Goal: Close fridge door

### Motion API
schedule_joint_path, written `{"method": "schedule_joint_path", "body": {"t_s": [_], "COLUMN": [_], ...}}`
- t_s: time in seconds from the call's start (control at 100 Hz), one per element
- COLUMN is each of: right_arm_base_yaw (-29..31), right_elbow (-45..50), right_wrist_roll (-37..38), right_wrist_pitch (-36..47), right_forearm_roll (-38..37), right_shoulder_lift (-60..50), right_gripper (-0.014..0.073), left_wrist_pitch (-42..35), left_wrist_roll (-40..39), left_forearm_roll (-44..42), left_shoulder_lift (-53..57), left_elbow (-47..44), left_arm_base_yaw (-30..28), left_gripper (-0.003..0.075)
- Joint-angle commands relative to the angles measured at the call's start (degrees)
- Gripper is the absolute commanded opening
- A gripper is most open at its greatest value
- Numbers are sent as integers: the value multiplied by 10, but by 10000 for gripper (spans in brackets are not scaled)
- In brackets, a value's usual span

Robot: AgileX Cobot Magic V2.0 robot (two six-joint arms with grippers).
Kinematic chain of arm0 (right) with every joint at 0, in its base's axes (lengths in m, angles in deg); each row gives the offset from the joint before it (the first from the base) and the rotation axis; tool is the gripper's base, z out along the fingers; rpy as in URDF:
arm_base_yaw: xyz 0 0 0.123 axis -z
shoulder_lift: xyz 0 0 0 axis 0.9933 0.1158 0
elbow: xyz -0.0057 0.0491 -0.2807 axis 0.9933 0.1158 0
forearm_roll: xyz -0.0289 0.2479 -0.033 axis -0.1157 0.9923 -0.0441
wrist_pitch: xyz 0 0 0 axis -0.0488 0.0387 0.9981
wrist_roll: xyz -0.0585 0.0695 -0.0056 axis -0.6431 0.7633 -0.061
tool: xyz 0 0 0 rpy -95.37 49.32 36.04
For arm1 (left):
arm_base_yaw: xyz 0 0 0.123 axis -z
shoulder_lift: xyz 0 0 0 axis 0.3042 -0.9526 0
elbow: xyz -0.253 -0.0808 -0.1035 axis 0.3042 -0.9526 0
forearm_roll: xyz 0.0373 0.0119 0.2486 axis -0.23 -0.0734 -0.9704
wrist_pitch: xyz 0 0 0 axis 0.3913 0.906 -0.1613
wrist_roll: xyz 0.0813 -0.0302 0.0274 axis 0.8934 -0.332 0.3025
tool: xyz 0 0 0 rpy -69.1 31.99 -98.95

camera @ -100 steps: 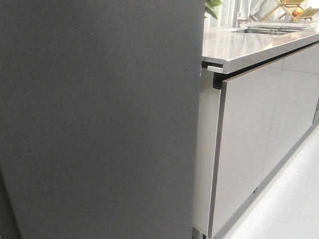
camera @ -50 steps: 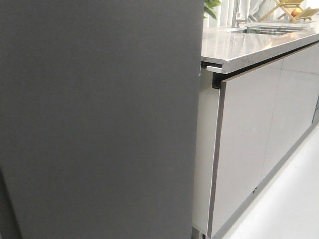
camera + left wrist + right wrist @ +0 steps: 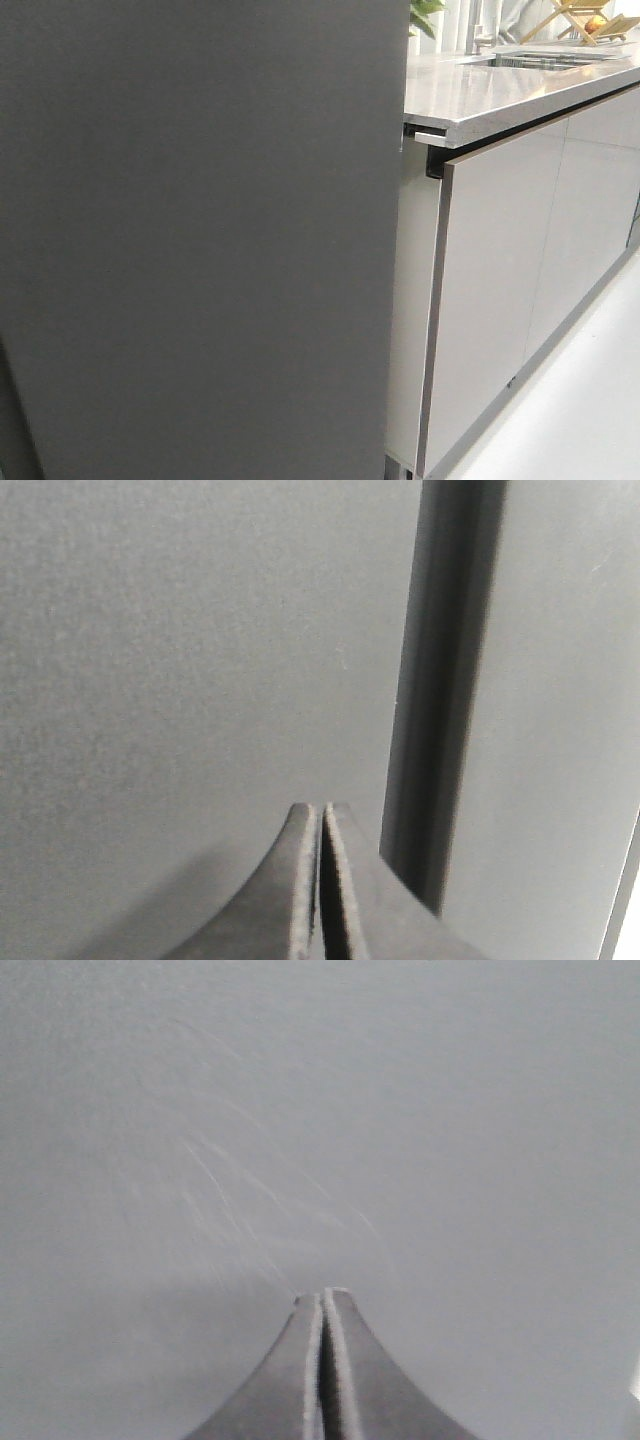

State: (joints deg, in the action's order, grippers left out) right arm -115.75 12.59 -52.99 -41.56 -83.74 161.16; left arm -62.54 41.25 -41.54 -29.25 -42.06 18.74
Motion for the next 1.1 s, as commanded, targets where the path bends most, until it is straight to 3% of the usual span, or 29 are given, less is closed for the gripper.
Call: {"method": "schedule_joint_path", "body": {"t_s": [0.0,0.25,1.09], "right_arm_base_yaw": [15,51,282], "right_elbow": [28,162,566], "right_wrist_roll": [2,2,7], "right_wrist_pitch": [64,106,126], "right_forearm_roll": [-4,-4,-4], "right_shoulder_lift": [-56,-166,-572], "right_gripper": [-76,-76,-76], "left_wrist_pitch": [-44,-44,-44], "left_wrist_roll": [-2,-2,-2], "left_forearm_roll": [1,1,1], "left_shoulder_lift": [-11,-11,-11], "left_elbow": [-16,-16,-16], "left_arm_base_yaw": [3,3,3], "left_gripper": [-21,-21,-20]}}
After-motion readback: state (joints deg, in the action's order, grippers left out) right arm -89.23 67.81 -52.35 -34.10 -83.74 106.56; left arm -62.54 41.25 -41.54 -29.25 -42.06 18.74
